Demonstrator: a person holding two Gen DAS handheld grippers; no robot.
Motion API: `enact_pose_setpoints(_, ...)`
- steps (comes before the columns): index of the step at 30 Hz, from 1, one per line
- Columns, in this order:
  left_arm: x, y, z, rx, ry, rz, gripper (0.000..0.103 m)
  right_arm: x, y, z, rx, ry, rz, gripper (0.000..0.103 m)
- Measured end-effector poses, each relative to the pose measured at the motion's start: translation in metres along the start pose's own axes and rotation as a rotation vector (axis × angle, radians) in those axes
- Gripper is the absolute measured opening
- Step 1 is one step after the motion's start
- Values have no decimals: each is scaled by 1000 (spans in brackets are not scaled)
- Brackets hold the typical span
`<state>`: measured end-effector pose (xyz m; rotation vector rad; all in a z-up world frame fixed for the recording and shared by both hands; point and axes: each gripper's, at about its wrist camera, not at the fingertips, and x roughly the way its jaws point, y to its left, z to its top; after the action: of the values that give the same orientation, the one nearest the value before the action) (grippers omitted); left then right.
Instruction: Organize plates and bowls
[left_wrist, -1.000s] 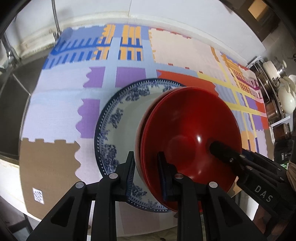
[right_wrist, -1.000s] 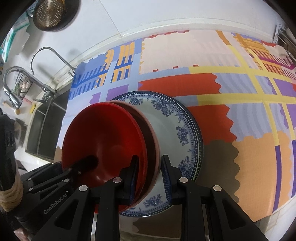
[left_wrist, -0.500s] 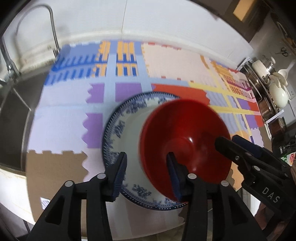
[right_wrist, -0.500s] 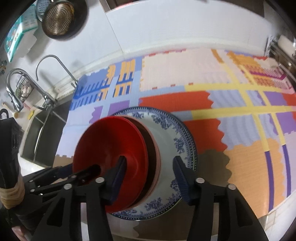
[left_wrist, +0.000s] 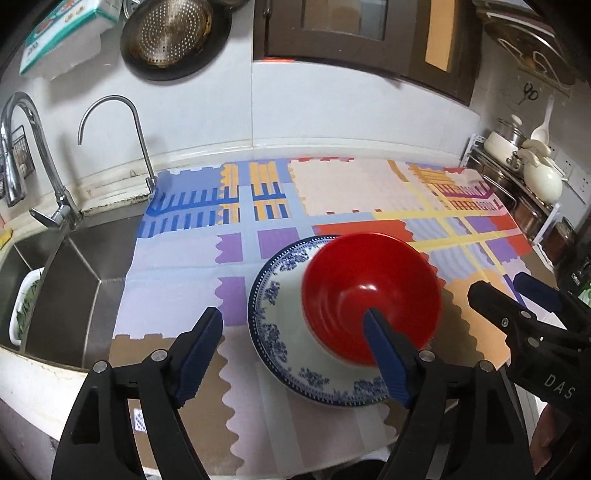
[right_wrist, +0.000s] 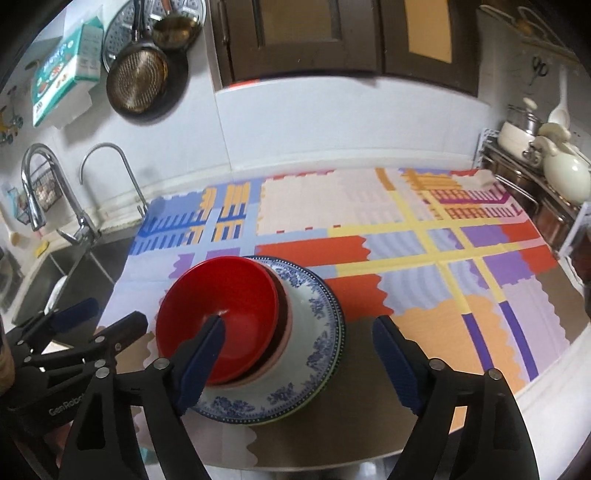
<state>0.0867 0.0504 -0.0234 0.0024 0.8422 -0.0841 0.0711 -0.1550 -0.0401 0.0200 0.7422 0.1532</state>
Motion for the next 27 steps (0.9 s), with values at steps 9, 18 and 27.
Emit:
enact_pose_setpoints(9,-37,-13,-29,-28,-96,36,83,-33,-7,-24,-50,-61,-9,85)
enact_pose_setpoints(18,-86,-37,-60,-36,-200,113,94,-74,-20,-49,-94,-108,36,89)
enact_pose_setpoints(27,-125,-53,-94,-44,-233,140,98,-115,-32,-79,-112,-145,27,91)
